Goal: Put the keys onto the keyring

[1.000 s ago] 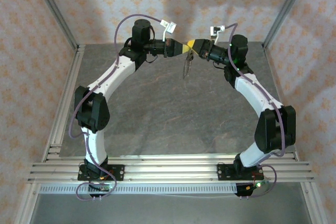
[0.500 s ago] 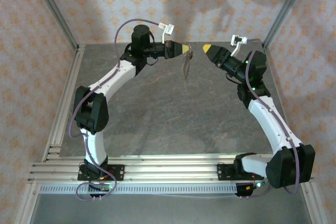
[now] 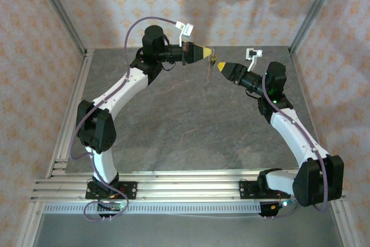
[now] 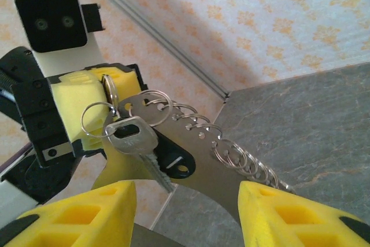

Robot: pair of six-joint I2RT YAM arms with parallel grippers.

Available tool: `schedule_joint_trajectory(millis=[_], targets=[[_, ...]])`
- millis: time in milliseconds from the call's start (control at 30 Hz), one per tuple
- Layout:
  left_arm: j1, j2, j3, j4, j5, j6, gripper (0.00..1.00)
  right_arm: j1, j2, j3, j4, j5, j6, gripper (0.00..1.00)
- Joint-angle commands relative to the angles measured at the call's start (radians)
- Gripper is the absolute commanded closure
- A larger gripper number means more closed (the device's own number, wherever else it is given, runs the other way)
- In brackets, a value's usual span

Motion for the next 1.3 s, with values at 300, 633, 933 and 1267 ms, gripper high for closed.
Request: schedule_joint_trajectory(millis=[300,633,933,1267], targets=[[-0.041,-0.043,0.056,-0.057,0.059,0.083,1.00,0.019,0.037,0.083,0.110,-0.108,-0.040,0.52],[-0.041,-0.038,0.066,-0.088,0.047,0.107,1.00,0.025,0.012,0.053,0.116,-0.136,-0.044,0.81],[-0.034,-0.043,0.055,-0.055,-0.002,0.086,1.00,0.025,-0.020,0.014,0.098,-0.131,-0.044,1.00],[-0.018,-0.062,-0.003,0.074,-0.062,-0.005,1.00,0.028,-0.009,-0.039,0.112,-0.106,-0.029,1.00]])
